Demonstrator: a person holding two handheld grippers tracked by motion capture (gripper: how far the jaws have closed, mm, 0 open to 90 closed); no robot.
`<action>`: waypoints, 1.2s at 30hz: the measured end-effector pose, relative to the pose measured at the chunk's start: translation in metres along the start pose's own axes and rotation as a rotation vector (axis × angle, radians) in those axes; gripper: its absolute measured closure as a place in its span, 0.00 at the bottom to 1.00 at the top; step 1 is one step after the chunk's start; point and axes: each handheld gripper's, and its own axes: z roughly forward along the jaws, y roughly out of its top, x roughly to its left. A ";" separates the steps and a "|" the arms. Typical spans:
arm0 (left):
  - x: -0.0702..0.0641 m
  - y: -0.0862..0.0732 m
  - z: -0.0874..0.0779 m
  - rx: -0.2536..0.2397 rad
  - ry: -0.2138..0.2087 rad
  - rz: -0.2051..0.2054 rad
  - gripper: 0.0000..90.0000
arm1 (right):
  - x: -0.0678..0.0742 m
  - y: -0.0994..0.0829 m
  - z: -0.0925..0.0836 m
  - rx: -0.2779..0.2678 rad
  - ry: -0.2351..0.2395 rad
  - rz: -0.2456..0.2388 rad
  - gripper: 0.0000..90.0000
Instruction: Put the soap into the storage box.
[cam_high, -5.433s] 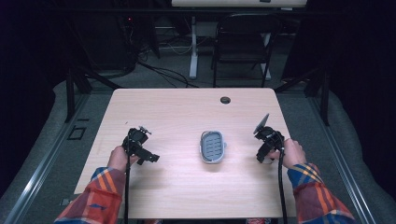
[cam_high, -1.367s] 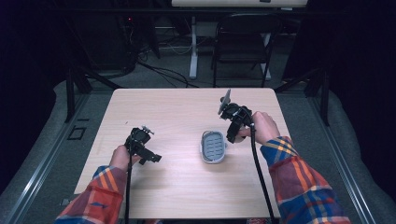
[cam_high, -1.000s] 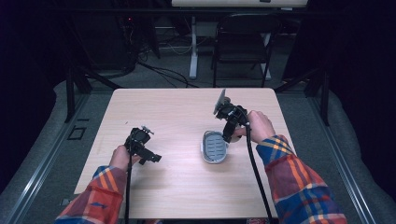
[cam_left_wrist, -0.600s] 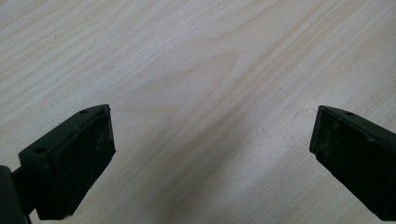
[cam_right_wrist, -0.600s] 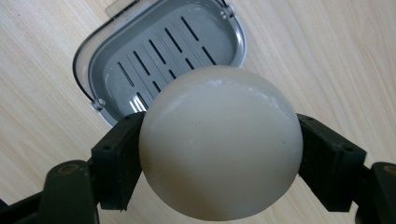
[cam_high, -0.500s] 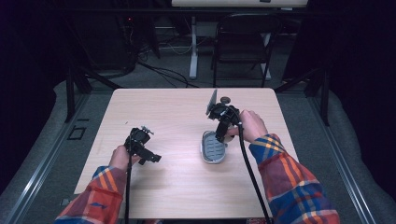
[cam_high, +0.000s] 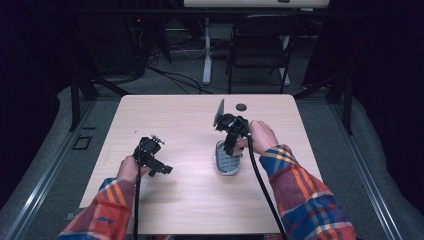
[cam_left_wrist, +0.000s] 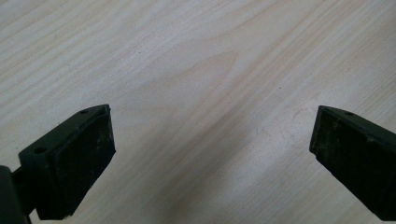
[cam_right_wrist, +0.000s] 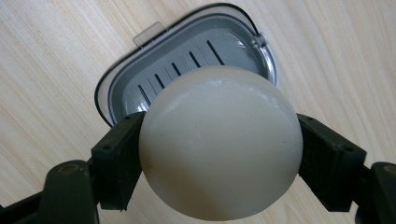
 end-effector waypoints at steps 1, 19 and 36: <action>0.000 0.000 0.000 0.000 0.000 0.001 0.00 | 0.001 0.001 0.002 -0.004 0.003 0.001 0.25; 0.000 0.000 0.000 0.001 0.001 0.003 0.00 | 0.006 0.012 0.034 0.046 0.033 -0.017 0.25; 0.000 0.000 0.000 0.002 0.000 0.003 0.00 | 0.005 0.013 0.048 0.061 0.037 -0.016 0.25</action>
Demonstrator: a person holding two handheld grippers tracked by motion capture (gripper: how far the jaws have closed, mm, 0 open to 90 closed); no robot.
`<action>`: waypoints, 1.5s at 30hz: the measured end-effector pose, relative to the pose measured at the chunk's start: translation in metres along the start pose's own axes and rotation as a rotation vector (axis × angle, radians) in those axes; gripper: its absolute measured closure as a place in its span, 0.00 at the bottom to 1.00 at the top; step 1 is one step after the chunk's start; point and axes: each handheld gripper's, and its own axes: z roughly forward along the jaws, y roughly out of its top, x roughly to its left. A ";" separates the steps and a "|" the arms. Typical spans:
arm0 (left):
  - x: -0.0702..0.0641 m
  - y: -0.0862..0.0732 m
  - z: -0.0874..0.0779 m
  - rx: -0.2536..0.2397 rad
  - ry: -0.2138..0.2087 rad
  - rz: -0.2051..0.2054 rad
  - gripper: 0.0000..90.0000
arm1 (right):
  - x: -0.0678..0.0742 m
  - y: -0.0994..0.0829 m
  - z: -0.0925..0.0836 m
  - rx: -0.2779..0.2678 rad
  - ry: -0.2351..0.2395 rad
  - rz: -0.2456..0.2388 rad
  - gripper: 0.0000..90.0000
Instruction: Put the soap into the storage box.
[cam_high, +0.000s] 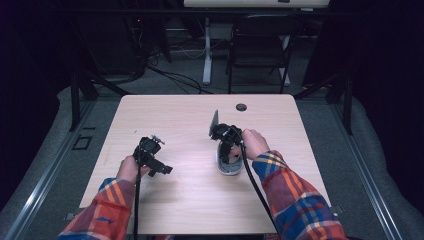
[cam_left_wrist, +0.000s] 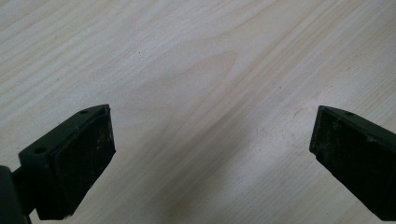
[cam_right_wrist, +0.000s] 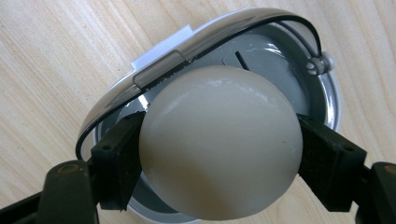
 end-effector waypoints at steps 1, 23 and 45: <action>0.000 0.000 0.000 -0.001 -0.001 0.000 0.00 | 0.000 0.000 0.001 0.002 -0.003 0.004 0.25; 0.000 0.000 -0.001 -0.003 0.003 0.001 0.00 | -0.006 -0.009 0.000 -0.021 0.011 0.032 0.21; 0.000 0.000 -0.001 -0.005 0.004 0.003 0.00 | -0.013 -0.040 -0.030 -0.135 0.010 0.069 0.10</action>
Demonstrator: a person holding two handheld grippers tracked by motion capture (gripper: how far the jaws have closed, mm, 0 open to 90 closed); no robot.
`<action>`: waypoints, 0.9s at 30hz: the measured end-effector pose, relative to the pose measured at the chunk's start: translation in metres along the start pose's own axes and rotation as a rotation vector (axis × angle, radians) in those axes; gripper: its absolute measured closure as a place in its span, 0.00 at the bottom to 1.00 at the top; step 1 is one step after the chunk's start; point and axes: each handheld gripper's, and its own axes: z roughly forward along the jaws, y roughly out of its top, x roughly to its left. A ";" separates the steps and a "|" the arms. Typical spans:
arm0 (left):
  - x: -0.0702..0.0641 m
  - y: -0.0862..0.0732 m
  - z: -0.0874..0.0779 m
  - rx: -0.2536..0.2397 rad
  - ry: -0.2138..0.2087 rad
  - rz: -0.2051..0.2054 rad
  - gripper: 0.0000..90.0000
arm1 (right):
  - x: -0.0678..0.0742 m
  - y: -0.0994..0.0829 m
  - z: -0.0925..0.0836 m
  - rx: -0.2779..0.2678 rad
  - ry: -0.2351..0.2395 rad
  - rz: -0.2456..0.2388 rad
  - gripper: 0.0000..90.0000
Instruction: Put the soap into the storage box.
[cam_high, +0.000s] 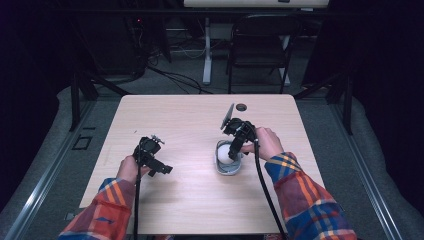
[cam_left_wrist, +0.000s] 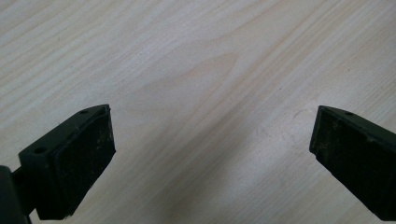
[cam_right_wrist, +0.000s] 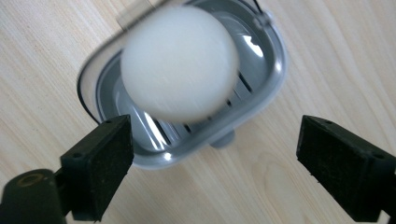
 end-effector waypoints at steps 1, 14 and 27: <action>0.000 0.000 0.000 0.000 0.000 0.000 0.00 | -0.001 -0.002 -0.003 0.003 -0.003 -0.003 0.09; 0.000 0.000 0.000 -0.002 0.002 -0.001 0.00 | -0.011 -0.040 -0.019 -0.034 -0.030 0.043 0.02; -0.001 0.000 0.000 0.002 0.006 0.002 0.00 | -0.026 -0.092 -0.021 -0.025 -0.066 0.099 0.00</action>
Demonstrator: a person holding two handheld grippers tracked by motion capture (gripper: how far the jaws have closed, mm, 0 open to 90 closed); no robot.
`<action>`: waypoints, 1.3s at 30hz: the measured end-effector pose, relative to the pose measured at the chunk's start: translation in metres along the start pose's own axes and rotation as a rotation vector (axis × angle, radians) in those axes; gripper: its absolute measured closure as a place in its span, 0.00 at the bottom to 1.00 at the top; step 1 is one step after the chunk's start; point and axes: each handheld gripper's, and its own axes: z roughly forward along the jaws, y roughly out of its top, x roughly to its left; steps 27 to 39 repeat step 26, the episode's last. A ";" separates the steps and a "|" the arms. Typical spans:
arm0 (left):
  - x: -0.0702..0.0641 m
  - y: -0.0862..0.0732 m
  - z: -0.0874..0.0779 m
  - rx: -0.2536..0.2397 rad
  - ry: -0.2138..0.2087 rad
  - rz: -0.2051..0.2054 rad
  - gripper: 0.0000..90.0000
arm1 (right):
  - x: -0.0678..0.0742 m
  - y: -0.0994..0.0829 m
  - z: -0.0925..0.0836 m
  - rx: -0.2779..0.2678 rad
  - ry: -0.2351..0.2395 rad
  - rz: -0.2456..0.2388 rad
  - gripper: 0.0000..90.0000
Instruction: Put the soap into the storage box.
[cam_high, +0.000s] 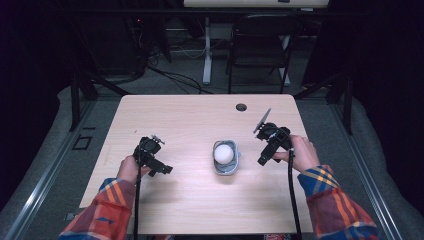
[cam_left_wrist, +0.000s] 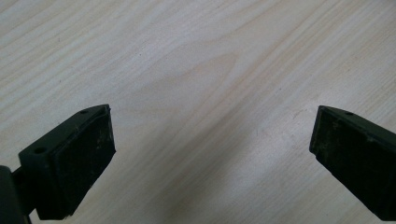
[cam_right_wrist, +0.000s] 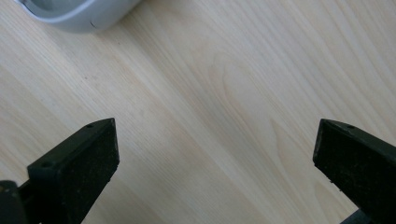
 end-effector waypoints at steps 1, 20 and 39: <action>0.000 0.000 0.000 0.000 0.000 -0.001 0.00 | -0.002 -0.005 0.001 -0.006 -0.001 0.009 0.00; -0.001 0.000 0.001 0.000 0.001 0.001 0.00 | -0.023 -0.080 0.037 0.002 -0.014 0.168 0.02; -0.001 0.000 0.000 -0.002 0.003 0.002 0.00 | -0.027 -0.091 0.052 0.064 -0.016 0.162 0.04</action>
